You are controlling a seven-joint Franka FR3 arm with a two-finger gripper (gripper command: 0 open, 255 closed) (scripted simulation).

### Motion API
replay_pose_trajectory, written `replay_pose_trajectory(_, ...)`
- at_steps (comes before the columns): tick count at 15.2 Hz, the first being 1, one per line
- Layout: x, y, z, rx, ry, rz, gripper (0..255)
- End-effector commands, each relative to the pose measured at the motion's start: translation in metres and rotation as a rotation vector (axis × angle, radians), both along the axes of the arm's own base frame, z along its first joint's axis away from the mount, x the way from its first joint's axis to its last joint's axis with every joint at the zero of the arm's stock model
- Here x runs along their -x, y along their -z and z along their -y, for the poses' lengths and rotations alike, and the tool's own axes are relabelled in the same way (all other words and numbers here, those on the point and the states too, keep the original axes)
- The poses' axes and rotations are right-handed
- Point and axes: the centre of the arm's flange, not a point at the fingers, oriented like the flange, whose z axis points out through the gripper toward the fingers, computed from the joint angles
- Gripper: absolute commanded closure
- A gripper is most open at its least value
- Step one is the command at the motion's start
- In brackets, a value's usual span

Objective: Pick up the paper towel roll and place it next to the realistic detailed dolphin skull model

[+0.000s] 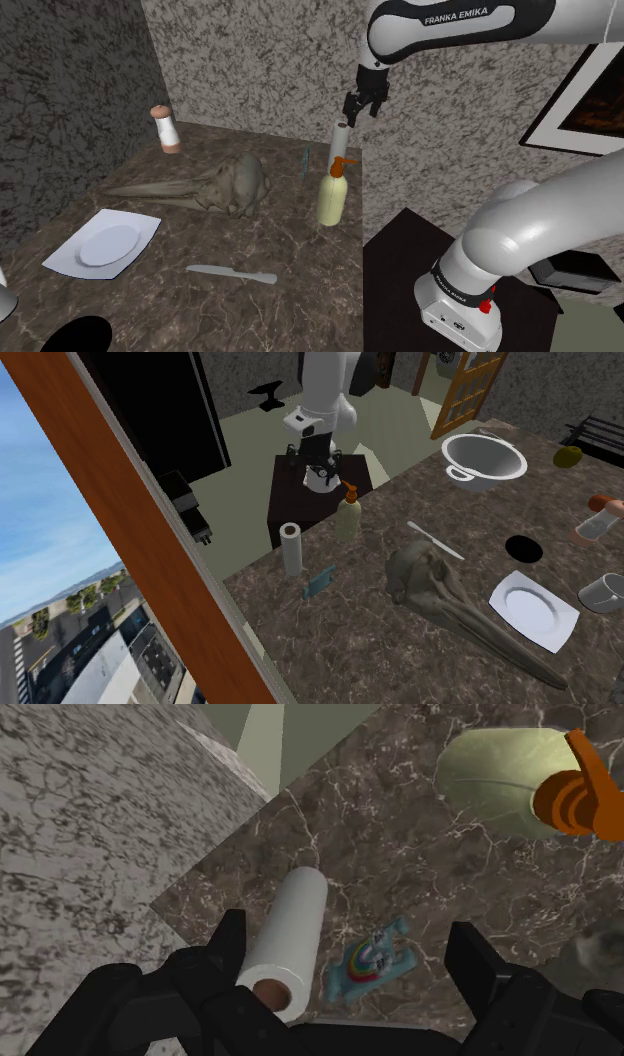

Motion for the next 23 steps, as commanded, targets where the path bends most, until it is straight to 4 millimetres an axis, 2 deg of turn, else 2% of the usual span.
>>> replay_pose_trajectory(1,-0.017,0.014,0.014,-0.004,0.008,0.013,0)
replay_pose_trajectory(8,-0.08,0.061,0.057,-0.019,0.039,0.052,0)
replay_pose_trajectory(16,-0.086,0.103,0.062,-0.02,0.04,0.054,0)
replay_pose_trajectory(23,-0.086,0.103,0.062,-0.02,0.04,0.054,0)
